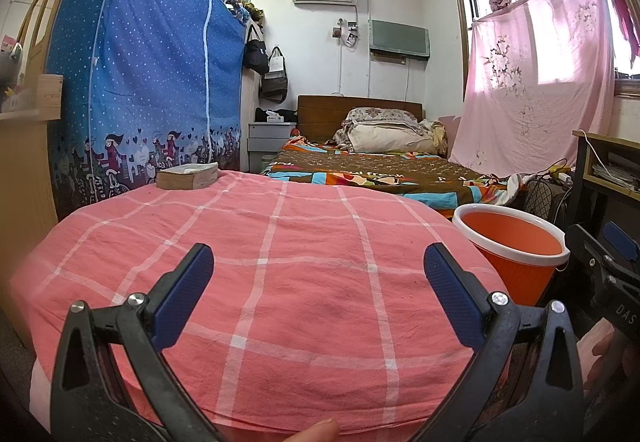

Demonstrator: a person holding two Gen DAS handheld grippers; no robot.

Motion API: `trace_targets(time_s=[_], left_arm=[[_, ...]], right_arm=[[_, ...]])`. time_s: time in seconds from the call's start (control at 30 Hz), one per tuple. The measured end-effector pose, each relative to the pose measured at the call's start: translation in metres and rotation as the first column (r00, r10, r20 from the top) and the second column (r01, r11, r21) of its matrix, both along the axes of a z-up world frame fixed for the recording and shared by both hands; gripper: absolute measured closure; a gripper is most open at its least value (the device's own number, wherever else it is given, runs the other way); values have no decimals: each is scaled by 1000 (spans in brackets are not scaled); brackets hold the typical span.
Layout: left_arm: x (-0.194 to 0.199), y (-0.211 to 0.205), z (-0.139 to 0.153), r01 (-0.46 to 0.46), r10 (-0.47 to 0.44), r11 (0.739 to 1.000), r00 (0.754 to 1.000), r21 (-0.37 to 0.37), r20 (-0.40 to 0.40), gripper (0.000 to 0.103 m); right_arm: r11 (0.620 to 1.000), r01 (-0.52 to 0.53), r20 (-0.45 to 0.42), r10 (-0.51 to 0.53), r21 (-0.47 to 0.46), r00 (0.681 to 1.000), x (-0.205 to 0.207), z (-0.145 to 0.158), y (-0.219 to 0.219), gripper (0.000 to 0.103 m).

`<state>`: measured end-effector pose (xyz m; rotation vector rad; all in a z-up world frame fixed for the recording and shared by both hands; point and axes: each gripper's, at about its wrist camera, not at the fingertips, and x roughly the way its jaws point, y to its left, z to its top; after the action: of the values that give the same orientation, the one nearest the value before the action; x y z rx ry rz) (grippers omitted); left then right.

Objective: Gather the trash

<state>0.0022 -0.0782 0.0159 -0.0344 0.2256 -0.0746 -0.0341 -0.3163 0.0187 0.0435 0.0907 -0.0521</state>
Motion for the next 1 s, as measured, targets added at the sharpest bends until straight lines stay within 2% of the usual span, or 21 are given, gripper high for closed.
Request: trace_targets(time_s=[1.0], left_arm=[[0,1,1,0,0,1000,1000,1,-1,0]], right_arm=[[1000,0,-2,0,2,1000,-1,1,1,0]])
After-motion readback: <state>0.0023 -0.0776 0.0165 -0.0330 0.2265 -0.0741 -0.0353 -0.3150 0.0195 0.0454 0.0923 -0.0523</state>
